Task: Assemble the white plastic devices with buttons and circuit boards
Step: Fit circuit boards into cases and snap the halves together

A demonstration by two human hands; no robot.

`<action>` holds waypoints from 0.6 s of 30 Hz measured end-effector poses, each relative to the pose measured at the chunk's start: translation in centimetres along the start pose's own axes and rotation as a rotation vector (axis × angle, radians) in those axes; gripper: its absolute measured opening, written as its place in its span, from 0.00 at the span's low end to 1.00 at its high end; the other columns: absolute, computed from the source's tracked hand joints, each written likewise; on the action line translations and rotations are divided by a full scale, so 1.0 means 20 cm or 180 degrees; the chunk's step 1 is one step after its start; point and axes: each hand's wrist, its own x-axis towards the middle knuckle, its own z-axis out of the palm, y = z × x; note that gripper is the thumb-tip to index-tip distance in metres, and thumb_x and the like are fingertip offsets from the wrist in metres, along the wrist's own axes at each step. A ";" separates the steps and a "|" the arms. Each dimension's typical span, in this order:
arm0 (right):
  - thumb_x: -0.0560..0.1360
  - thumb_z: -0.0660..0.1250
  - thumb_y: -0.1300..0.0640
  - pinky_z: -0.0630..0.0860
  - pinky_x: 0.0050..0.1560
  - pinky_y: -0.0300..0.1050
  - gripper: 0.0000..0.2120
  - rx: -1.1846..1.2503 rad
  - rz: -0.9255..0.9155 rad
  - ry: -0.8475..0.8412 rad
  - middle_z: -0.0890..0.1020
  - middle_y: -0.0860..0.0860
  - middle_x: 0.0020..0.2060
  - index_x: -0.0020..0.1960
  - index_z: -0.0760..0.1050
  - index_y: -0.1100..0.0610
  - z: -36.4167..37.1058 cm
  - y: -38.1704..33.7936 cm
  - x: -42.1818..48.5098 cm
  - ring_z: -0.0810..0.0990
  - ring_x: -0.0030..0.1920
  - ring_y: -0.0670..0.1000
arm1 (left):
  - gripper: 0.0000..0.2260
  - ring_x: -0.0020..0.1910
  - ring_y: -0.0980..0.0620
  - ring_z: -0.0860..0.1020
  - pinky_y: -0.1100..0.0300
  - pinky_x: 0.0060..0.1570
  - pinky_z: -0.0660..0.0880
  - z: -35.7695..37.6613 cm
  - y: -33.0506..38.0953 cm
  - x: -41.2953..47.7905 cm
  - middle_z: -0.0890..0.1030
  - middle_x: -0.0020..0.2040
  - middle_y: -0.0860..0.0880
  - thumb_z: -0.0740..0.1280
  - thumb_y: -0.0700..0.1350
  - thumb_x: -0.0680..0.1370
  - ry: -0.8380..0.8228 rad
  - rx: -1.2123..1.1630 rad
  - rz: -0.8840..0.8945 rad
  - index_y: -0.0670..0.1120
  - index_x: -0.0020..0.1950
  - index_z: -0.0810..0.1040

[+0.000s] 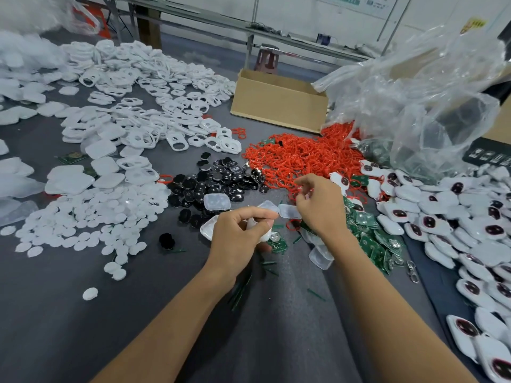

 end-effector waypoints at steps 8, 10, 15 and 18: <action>0.71 0.70 0.68 0.77 0.36 0.44 0.10 0.1874 0.0201 0.0035 0.82 0.49 0.31 0.42 0.83 0.54 -0.08 -0.18 -0.33 0.77 0.31 0.50 | 0.05 0.39 0.52 0.82 0.49 0.40 0.81 0.02 0.04 -0.01 0.85 0.41 0.52 0.77 0.43 0.70 0.0212 0.0126 0.0405 0.46 0.45 0.86; 0.70 0.71 0.68 0.78 0.38 0.43 0.07 0.2137 0.0375 0.0105 0.83 0.52 0.33 0.42 0.82 0.58 -0.08 -0.19 -0.36 0.77 0.33 0.47 | 0.03 0.43 0.50 0.83 0.44 0.46 0.80 0.02 0.04 -0.02 0.85 0.43 0.50 0.77 0.40 0.70 0.0179 0.0282 0.0622 0.45 0.43 0.86; 0.69 0.73 0.68 0.78 0.38 0.44 0.07 0.2444 0.0630 0.0187 0.82 0.50 0.32 0.40 0.81 0.57 -0.07 -0.18 -0.37 0.78 0.33 0.45 | 0.02 0.44 0.52 0.82 0.40 0.48 0.79 0.02 0.03 -0.02 0.84 0.41 0.52 0.76 0.41 0.70 0.0162 0.0517 0.0733 0.46 0.41 0.86; 0.69 0.73 0.68 0.77 0.37 0.40 0.06 0.2488 0.0617 0.0246 0.82 0.50 0.31 0.40 0.81 0.58 -0.06 -0.18 -0.37 0.78 0.32 0.45 | 0.02 0.45 0.51 0.82 0.43 0.47 0.79 0.03 0.03 -0.02 0.84 0.42 0.52 0.75 0.40 0.71 0.0151 0.0511 0.0728 0.46 0.42 0.86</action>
